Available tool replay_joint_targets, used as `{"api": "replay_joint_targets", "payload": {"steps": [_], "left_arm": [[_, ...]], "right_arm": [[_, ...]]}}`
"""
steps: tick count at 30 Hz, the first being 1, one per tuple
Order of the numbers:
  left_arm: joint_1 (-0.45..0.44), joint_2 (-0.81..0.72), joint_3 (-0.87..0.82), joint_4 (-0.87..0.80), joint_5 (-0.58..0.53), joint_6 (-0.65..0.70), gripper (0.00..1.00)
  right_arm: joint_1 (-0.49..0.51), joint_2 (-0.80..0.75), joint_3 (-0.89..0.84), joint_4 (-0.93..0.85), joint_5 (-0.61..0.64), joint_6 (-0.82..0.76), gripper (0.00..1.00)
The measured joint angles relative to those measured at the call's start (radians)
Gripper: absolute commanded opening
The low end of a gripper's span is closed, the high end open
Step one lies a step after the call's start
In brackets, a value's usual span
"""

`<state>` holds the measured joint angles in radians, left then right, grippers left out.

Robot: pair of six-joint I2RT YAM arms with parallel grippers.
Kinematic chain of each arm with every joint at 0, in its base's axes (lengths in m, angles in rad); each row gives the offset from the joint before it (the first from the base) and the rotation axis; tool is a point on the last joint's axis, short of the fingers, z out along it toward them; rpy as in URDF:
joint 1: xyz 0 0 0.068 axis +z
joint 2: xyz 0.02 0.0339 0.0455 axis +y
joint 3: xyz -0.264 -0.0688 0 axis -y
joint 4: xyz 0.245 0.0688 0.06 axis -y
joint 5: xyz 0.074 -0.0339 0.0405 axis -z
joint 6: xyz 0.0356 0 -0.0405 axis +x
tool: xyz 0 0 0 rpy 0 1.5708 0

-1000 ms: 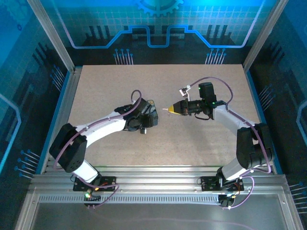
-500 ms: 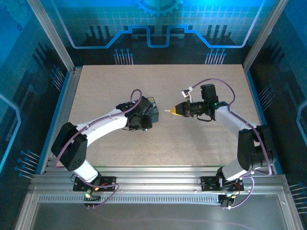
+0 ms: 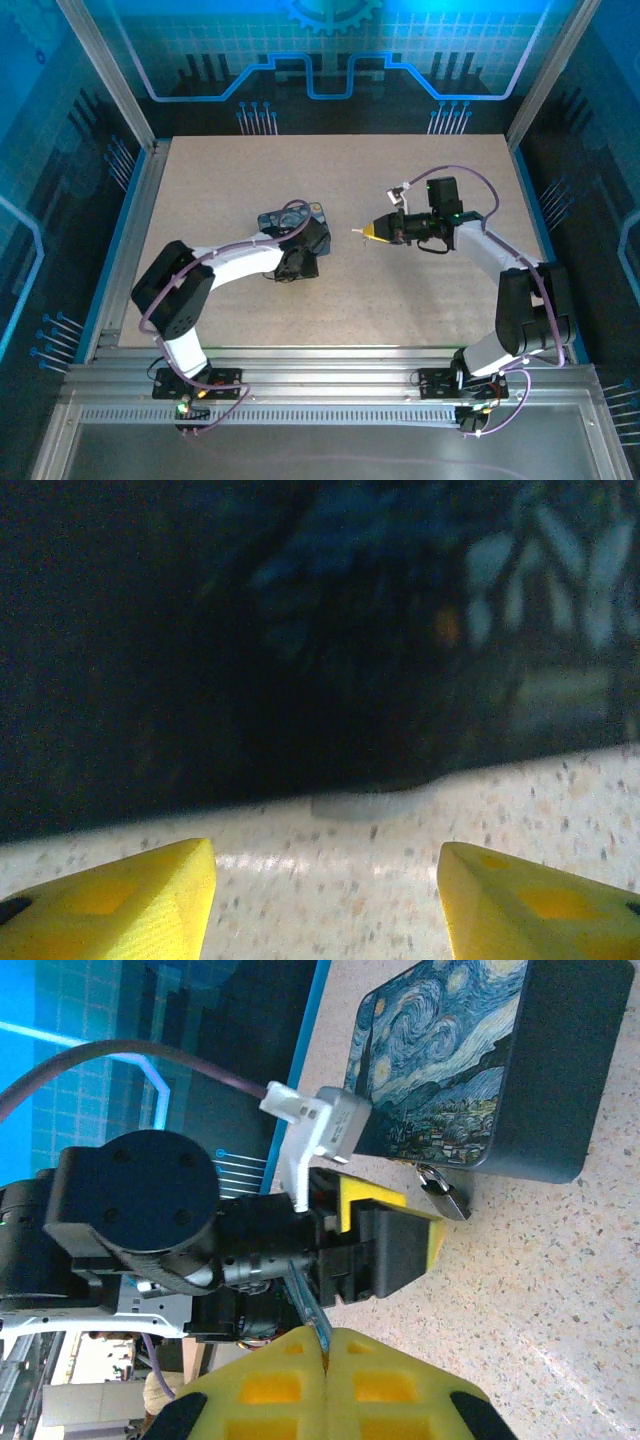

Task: Unlock a padlock with a key

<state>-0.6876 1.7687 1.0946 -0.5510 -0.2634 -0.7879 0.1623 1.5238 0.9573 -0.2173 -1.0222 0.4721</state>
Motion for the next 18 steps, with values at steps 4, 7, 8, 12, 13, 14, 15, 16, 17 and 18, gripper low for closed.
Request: {"api": "replay_joint_targets", "payload": {"steps": [4,7,8,12,13,14,15,16,17,18], "left_arm": [[0.0,0.054,0.031,0.039,-0.028,0.0,0.57],[0.0,0.069,0.036,0.052,-0.047,-0.004,0.54],[0.0,0.071,0.037,0.058,-0.055,-0.008,0.52],[0.0,0.08,0.04,0.071,-0.082,-0.025,0.44],[0.0,0.084,0.042,0.076,-0.09,-0.026,0.42],[0.0,0.087,0.042,0.081,-0.095,-0.026,0.39],[0.0,0.09,0.042,0.085,-0.1,-0.026,0.37],[0.0,0.093,0.042,0.087,-0.105,-0.027,0.34],[0.0,0.095,0.043,0.089,-0.11,-0.028,0.31],[-0.001,0.095,0.043,0.089,-0.114,-0.028,0.29]], "right_arm": [[-0.003,0.0,0.0,-0.001,-0.003,-0.003,0.0],[-0.005,0.0,0.0,0.0,-0.003,-0.003,0.0],[-0.006,0.0,0.0,-0.001,-0.003,-0.004,0.0],[-0.006,0.0,0.0,0.0,-0.005,-0.006,0.0],[-0.006,0.0,0.0,0.0,-0.006,-0.006,0.0],[-0.006,0.0,0.0,0.0,-0.007,-0.006,0.0],[-0.006,0.0,0.0,0.0,-0.007,-0.006,0.0],[-0.006,0.0,0.0,0.0,-0.007,-0.006,0.0],[-0.006,0.0,0.0,0.001,-0.007,-0.006,0.0],[-0.006,0.0,0.0,0.001,-0.007,-0.006,0.0]]}}
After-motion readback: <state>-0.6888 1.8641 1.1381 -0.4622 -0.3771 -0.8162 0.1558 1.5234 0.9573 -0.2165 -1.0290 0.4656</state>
